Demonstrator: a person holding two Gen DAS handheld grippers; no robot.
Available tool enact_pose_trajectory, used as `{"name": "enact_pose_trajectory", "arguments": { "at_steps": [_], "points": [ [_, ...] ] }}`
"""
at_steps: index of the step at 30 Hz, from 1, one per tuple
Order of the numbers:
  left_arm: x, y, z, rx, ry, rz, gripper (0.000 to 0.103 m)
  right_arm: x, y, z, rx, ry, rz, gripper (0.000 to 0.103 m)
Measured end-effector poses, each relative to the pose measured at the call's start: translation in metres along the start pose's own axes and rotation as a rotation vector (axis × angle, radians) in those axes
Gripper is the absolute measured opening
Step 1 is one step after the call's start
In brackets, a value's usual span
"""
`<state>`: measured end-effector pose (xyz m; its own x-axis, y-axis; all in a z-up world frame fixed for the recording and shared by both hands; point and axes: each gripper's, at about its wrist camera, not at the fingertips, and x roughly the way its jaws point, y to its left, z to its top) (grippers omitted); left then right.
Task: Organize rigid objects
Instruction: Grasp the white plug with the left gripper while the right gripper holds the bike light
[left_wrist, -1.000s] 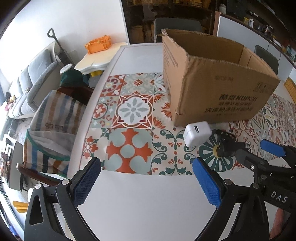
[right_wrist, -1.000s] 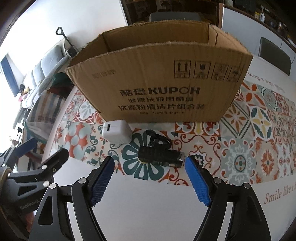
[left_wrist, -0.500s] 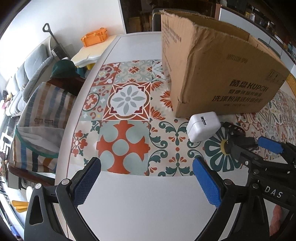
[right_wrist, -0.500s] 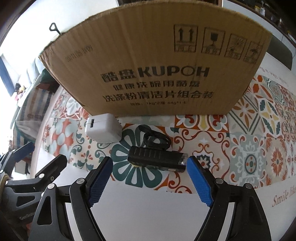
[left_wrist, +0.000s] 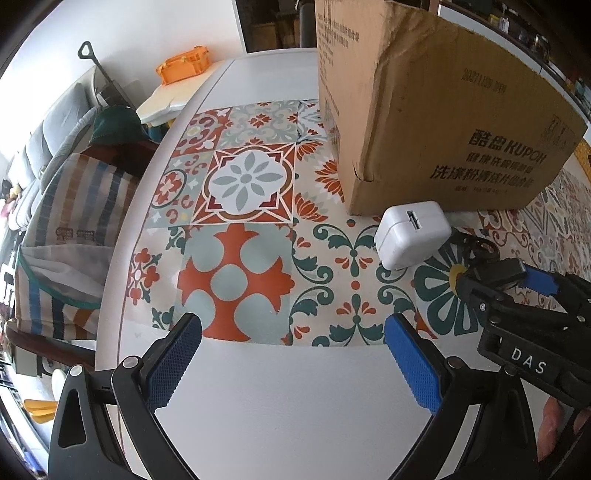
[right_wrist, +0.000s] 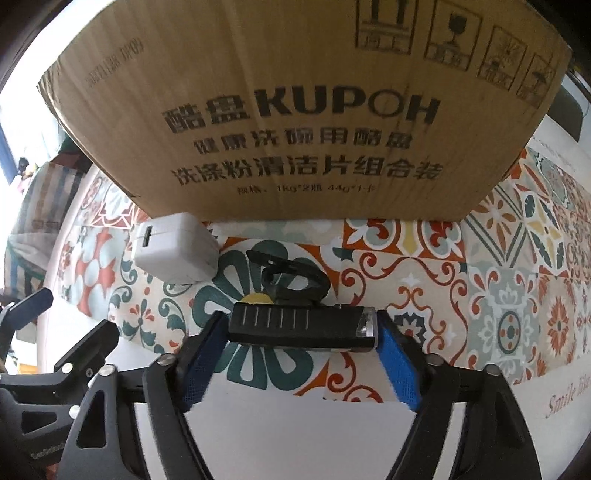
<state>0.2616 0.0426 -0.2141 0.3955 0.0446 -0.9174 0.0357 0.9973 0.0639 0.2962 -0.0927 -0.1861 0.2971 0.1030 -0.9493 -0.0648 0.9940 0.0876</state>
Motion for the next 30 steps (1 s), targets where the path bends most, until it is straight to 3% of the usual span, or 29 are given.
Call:
{"name": "enact_pose_trajectory", "arguments": {
  "at_steps": [9,20,30],
  "points": [
    [-0.004,-0.007,0.001,-0.006,-0.007,-0.02,0.101,-0.007,-0.011,-0.012,0.022,-0.016,0.012,0.073],
    [-0.011,-0.037,0.015,-0.021,-0.091,-0.07,0.1,-0.039,-0.046,-0.011,-0.004,-0.051,0.002,0.073],
    [0.01,-0.061,0.033,-0.047,-0.079,-0.075,0.083,-0.046,-0.083,0.006,-0.009,-0.054,0.011,0.073]
  ]
}}
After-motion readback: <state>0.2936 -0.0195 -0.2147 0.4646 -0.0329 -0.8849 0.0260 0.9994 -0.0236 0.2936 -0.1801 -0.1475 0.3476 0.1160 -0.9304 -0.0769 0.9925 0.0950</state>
